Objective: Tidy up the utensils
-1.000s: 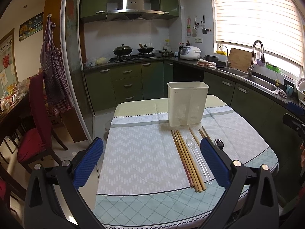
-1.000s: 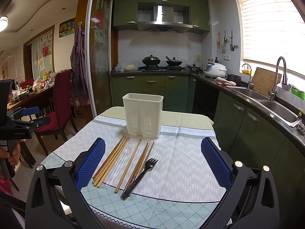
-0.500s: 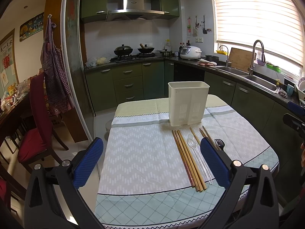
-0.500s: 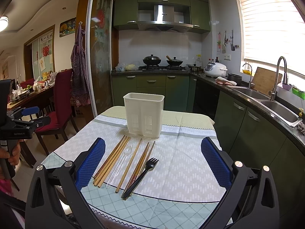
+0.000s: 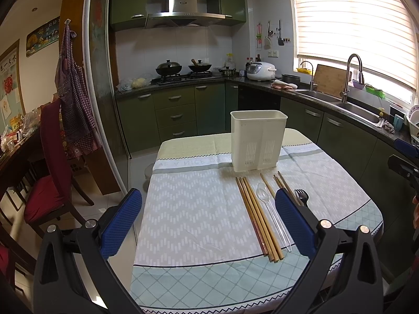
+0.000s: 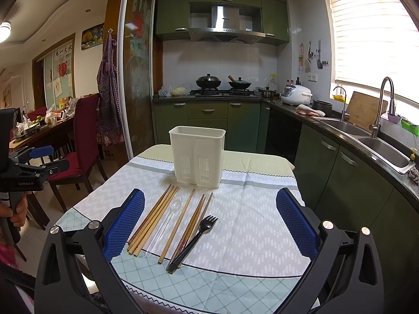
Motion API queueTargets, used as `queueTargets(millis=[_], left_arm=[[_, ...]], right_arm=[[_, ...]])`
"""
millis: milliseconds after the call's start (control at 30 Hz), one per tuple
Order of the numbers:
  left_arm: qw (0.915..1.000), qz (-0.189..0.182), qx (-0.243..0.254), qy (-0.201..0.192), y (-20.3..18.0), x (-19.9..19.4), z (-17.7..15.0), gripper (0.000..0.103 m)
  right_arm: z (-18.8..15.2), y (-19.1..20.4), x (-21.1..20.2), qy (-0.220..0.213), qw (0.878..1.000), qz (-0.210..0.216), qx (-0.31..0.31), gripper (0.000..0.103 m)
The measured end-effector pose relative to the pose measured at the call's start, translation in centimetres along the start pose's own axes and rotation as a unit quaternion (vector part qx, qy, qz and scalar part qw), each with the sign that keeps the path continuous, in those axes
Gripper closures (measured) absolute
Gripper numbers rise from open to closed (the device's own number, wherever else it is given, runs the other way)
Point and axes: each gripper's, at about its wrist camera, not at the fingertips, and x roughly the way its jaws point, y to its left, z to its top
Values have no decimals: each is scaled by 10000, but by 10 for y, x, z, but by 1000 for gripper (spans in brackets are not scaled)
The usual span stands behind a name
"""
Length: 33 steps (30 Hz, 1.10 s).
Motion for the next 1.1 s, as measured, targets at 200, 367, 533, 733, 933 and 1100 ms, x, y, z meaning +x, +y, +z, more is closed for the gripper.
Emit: queueTargets(millis=[200,367,533,733,933,1100], left_arm=[[10000,-24,8,22,-1,1,-3,6],[10000,-26,11,38,-1,2,-5,6],[10000,-36,19,58,-2,5,-6,6],[9997,-125,31,209,-7,17,-7,6],[9936,-538,101,988,-34,64,8,6],[9754,-1034,45,1946,-70,126,13,6]], right_arm=[[-2,1,0,13,10000,-2,-5,4],[-12,1,7,30,10000,-2,-9,4],[-15,1,11,56,10000,-5,-6,4],[-19,0,19,196,9998,9,10,4],[-18,-27,56,903,9948,-93,462,4],[-26,-61,92,1568,9817,-213,1060,4]])
